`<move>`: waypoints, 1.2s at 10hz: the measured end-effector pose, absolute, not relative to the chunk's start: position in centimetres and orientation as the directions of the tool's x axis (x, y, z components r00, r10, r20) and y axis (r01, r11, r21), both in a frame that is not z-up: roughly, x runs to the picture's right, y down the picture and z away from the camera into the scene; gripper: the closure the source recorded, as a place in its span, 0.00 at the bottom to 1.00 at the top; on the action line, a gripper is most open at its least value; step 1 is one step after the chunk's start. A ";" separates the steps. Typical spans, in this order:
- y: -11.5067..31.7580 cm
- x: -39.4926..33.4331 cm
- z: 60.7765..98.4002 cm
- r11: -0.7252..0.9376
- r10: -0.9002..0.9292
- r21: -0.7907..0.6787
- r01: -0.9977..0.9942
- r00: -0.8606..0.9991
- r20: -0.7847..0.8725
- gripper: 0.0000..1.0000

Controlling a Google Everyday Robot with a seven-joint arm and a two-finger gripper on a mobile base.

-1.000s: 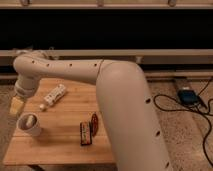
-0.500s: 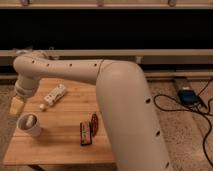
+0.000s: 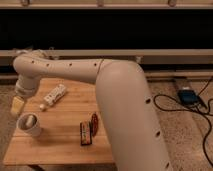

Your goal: Place the pepper in the ceramic bowl

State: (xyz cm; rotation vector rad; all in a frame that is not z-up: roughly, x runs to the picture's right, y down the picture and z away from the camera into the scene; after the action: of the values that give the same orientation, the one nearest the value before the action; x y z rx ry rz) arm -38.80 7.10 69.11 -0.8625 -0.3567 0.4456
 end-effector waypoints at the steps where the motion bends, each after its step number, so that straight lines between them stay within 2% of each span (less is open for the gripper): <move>1: 7.0 -37.2 69.7 0.557 0.531 -0.780 -0.285 0.844 0.070 0.20; 5: 8.2 -27.7 70.5 0.505 0.603 -0.712 -0.489 0.790 -0.115 0.20; 7: 10.1 -22.3 70.9 0.456 0.629 -0.661 -0.596 0.741 -0.234 0.20; 12: 15.0 -11.6 76.7 0.322 0.637 -0.528 -0.786 0.593 -0.493 0.20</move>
State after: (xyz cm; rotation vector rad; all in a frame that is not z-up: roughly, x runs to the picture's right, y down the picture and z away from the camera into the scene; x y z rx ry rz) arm -11.62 14.99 76.65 -0.8147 0.2094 0.9425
